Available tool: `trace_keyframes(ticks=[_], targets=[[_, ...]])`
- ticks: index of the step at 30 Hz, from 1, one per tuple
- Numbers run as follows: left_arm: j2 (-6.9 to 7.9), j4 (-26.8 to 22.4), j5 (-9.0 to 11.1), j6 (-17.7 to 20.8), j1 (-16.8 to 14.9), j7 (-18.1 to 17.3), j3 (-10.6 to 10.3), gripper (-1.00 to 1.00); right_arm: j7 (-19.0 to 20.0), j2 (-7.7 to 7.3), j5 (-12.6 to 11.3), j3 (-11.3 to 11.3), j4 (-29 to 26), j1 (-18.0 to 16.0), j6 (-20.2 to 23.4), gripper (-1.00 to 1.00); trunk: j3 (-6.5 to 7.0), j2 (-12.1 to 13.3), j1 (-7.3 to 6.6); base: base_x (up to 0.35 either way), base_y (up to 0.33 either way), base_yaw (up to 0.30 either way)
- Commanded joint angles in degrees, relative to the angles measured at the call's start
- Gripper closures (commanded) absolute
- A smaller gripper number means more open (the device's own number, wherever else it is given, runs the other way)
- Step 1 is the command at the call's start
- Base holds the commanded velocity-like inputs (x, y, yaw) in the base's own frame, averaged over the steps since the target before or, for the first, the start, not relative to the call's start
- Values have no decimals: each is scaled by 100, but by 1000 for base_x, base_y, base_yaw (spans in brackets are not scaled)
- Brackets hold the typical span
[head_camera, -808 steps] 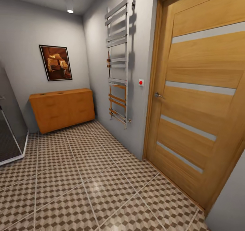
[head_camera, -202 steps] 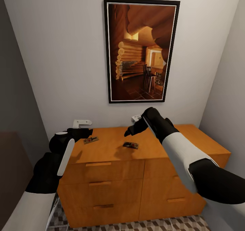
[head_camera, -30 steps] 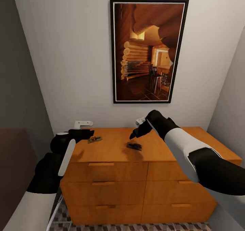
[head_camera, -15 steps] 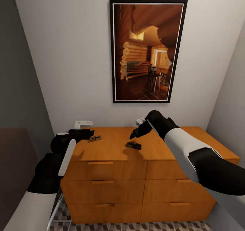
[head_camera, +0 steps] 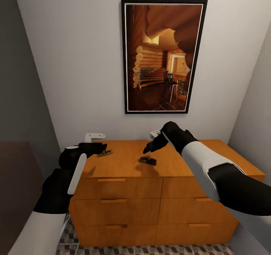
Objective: Take the four mousetraps from the cabinet in the bathroom and place them on the bathroom floor. Make sure all four end up on the same floor surface, and ensure that at least two of them are either under or directly next to the same bathroom sink.
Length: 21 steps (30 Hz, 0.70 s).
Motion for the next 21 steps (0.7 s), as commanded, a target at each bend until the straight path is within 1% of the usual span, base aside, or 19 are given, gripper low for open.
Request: trace_keyframes(ticks=[1,6,21], targets=[[-6,-4,58,20,-5,58,-1,-100,52,1,60,8,-9,-4,8,-100,-7,-4,0,0,0,0],[-23,0,62,17,-5,62,4,-100,52,10,59,-10,-8,-4,14,-100,-7,-4,0,0,0,0],[-33,0,79,17,-5,63,2,-100,92,26,86,49,-10,-2,23,-100,-276,-606,330,0,0,0]])
